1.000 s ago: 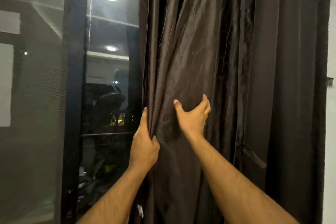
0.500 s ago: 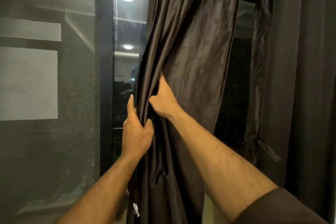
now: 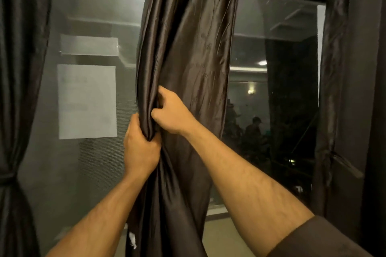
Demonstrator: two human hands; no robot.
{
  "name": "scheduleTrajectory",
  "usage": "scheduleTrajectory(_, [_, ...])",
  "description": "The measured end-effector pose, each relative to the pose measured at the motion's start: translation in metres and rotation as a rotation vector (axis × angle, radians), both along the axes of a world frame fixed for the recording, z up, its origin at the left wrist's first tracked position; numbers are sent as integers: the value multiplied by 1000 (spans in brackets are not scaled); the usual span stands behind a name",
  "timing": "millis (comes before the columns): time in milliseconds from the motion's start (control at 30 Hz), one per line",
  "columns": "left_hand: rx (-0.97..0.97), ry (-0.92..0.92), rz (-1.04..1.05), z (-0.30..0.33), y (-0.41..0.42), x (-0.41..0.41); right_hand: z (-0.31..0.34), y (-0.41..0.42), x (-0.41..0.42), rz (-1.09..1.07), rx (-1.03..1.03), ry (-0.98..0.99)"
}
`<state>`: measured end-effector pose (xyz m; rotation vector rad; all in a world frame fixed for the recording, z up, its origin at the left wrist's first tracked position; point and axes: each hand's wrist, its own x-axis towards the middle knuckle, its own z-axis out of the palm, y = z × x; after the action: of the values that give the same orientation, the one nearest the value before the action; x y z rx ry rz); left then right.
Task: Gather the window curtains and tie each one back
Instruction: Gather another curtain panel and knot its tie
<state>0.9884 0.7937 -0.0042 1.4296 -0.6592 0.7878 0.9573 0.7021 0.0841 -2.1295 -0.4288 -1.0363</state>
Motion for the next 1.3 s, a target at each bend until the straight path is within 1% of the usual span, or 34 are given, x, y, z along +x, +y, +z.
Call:
scheduleTrajectory(33, [-7,-1,-7,-4,4,2,-9,-2,-1,-13,85,-73])
scheduleTrajectory(67, [3,-3,-13,-9,8,4,-16,-5,-1,-72,181,-174])
scheduleTrajectory(133, [44,-20,-7,-17,13,7,-22,-15,-2,-268,382,-367])
scheduleTrajectory(167, [63,-36,0,-18,14,7,-18,-20,-5,-332,484,-392])
scheduleTrajectory(200, [76,-56,4,-18,15,6,-11,-27,-7,-352,589,-341])
scheduleTrajectory(267, [102,-96,-2,-15,15,3,6,-42,-10,-294,748,-117])
scheduleTrajectory(333, [134,-111,-15,-12,16,-2,19,-54,-8,-166,839,41])
scheduleTrajectory(400, [153,-109,-48,-11,18,-6,26,-54,-3,-46,879,123])
scheduleTrajectory(467, [158,-101,-71,-9,21,-7,30,-46,1,6,810,136])
scheduleTrajectory(500, [152,-92,-72,-8,23,-7,30,-36,0,-27,721,118])
scheduleTrajectory(633, [86,-69,-25,-4,39,-5,30,13,1,-193,216,-14])
scheduleTrajectory(700, [57,-76,-2,-5,51,-3,31,40,8,-223,79,-45])
scheduleTrajectory(767, [29,-96,29,-4,66,-1,36,65,18,-222,-17,-57])
scheduleTrajectory(867, [-7,-127,86,5,93,3,48,103,28,-179,-98,-47])
scheduleTrajectory(1000, [29,-110,86,6,121,9,54,139,37,-135,-236,-13])
scheduleTrajectory(1067, [60,-69,75,-1,128,11,47,142,42,-117,-250,-3])
scheduleTrajectory(1100, [88,-43,77,-4,130,13,41,138,45,-110,-216,-6])
scheduleTrajectory(1300, [264,118,-32,-43,130,21,-25,92,34,28,199,0])
